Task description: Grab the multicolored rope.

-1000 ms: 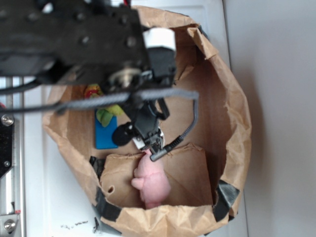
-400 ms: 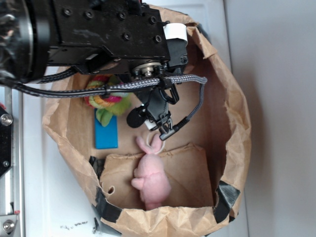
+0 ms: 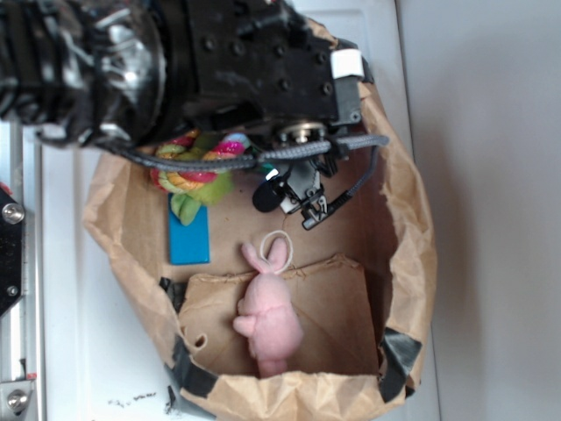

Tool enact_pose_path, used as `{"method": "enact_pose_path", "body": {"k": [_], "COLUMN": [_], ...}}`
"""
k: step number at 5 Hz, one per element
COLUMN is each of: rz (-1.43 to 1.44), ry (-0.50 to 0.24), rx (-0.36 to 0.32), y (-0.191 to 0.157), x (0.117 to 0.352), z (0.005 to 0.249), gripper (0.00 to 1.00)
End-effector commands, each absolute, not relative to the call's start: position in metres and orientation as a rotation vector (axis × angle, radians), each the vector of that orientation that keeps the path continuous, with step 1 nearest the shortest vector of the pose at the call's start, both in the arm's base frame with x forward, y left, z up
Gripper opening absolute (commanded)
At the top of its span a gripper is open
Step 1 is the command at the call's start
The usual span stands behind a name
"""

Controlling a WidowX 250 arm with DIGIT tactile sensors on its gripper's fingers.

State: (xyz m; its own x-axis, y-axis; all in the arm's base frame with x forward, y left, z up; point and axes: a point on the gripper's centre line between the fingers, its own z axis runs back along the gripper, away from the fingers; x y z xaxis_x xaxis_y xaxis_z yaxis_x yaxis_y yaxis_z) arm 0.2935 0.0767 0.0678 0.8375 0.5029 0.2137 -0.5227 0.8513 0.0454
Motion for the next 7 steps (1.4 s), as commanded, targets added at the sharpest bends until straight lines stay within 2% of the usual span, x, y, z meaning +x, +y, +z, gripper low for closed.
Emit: {"method": "enact_pose_path", "body": {"k": [1, 2, 3, 4, 5, 7], "rz": [0.543, 0.521, 0.507, 0.538, 0.523, 0.476], "ry": [-0.249, -0.247, -0.270, -0.308, -0.333, -0.321], "rx": [0.128, 0.132, 0.071, -0.024, -0.025, -0.030], "y": [0.084, 0.085, 0.084, 0.083, 0.080, 0.082], "x": [0.305, 0.302, 0.296, 0.295, 0.295, 0.293], "z": [0.081, 0.081, 0.090, 0.101, 0.105, 0.104], "gripper": [1.00, 1.00, 1.00, 1.00, 1.00, 1.00]}}
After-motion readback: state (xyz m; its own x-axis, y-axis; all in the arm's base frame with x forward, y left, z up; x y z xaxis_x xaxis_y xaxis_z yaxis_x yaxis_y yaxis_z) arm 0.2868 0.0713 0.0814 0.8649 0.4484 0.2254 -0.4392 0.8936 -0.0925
